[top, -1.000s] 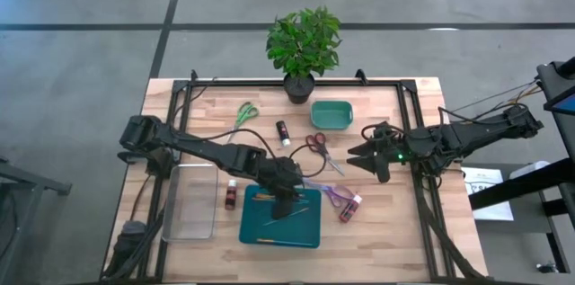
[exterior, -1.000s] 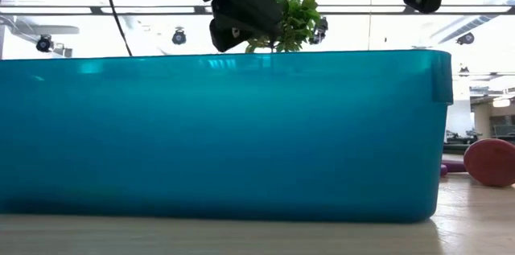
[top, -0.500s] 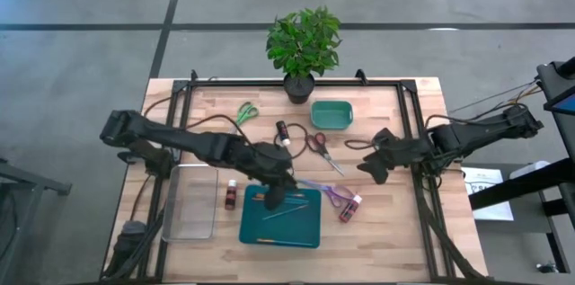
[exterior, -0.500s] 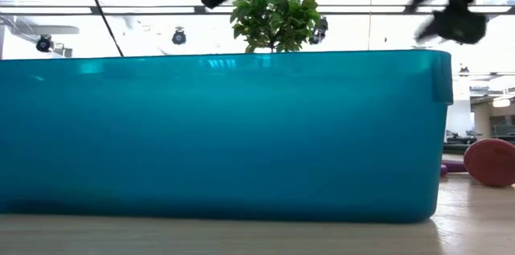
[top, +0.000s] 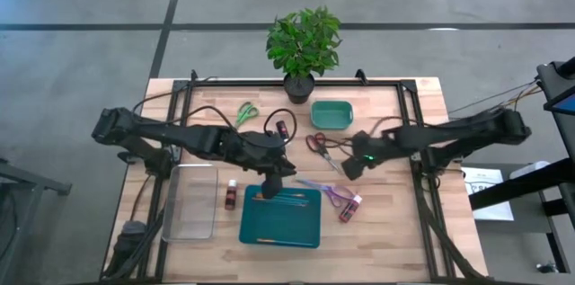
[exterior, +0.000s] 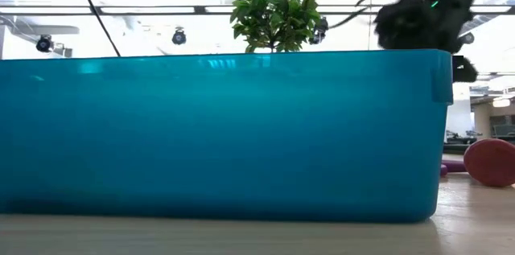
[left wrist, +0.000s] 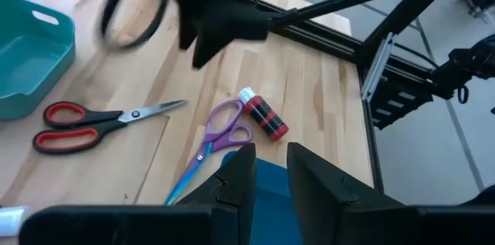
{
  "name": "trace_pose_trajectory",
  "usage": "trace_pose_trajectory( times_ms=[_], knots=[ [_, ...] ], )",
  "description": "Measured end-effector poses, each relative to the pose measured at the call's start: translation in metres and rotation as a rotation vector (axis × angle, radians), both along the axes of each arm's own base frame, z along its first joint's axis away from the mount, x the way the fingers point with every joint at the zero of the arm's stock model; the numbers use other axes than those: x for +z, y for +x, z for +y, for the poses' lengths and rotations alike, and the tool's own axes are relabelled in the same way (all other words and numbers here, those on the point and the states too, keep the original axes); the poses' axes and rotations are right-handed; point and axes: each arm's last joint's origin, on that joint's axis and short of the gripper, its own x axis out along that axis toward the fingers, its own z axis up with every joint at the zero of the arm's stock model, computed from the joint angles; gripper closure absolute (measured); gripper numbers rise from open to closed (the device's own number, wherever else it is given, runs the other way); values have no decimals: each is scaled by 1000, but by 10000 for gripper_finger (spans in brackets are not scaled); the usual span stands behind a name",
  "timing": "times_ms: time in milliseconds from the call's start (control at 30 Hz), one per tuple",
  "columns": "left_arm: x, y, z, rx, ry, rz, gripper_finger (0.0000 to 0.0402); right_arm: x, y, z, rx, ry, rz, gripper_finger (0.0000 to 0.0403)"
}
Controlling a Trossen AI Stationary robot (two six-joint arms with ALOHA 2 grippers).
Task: Pick & Place Paint Supplies
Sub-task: Put the black scissors into the transparent bin
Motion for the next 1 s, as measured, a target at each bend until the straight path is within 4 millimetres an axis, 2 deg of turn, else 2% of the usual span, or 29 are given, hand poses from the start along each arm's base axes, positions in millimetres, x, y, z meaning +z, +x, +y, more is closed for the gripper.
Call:
trace_pose_trajectory(
  times_ms=[233, 467, 600, 1000],
  knots=[
    [-2, -1, 2, -11, 28, 16, 316, -22, 41, -21, 43, -29, 118, 165],
    [-4, -2, 3, -41, 74, 40, 316, -47, 69, -24, 124, -19, 241, 165],
    [-6, -4, 3, -42, 78, 67, 316, -57, 76, -20, 138, -34, 281, 165],
    [-8, -5, 3, -43, 81, 84, 316, -66, 80, -17, 114, -57, 265, 165]
  ],
)
